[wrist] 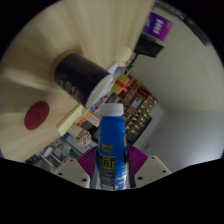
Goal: Pour water
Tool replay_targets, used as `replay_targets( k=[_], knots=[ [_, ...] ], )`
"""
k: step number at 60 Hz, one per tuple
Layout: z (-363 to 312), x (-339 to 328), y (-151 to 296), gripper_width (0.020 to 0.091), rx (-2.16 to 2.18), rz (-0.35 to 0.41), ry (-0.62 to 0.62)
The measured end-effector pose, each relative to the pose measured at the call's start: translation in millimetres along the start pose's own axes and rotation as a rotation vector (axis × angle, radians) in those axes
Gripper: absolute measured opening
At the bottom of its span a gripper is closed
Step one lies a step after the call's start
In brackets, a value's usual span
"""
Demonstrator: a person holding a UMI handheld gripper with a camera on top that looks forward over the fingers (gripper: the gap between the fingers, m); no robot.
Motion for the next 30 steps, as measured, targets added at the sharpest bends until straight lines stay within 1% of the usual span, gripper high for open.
replay_targets(
  k=[1, 8, 9, 11, 19, 21, 22, 23, 24, 29, 30],
  knots=[
    [1.4, 9.3, 2.8, 0.0449, -0.031, 0.006, 0.002],
    [2.5, 11.3, 12.2, 0.0445, -0.138, 0.024, -0.005],
    [7.8, -2.0, 8.9, 0.0447, -0.142, 0.025, 0.001],
    [6.2, 11.8, 9.4, 0.0448, -0.152, 0.029, 0.007],
    [4.1, 18.1, 8.0, 0.0448, -0.153, 0.026, 0.007],
    [5.8, 19.5, 6.6, 0.0448, -0.101, 0.023, -0.001],
    [9.3, -9.3, 6.6, 0.0447, -0.056, 0.020, -0.010],
    [9.0, 15.1, 2.1, 0.0446, -0.008, 0.024, -0.011],
    [11.0, 17.0, 0.8, 0.0448, 0.059, 0.017, -0.021],
    [22.0, 19.4, -11.6, 0.0447, 0.500, -0.036, -0.090],
    [18.1, -4.3, -10.5, 0.0448, 0.602, -0.048, -0.123]
  ],
)
Point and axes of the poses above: the point between the fingertips, and its own axes, seen from behind it with the camera up: z to the right, y up, x forward, the way the camera looks, the point moved 9 cm from there along -x, backward, against the way the camera looks, and after that the axes turned 3 degrees about z, right-handed, at the moved point
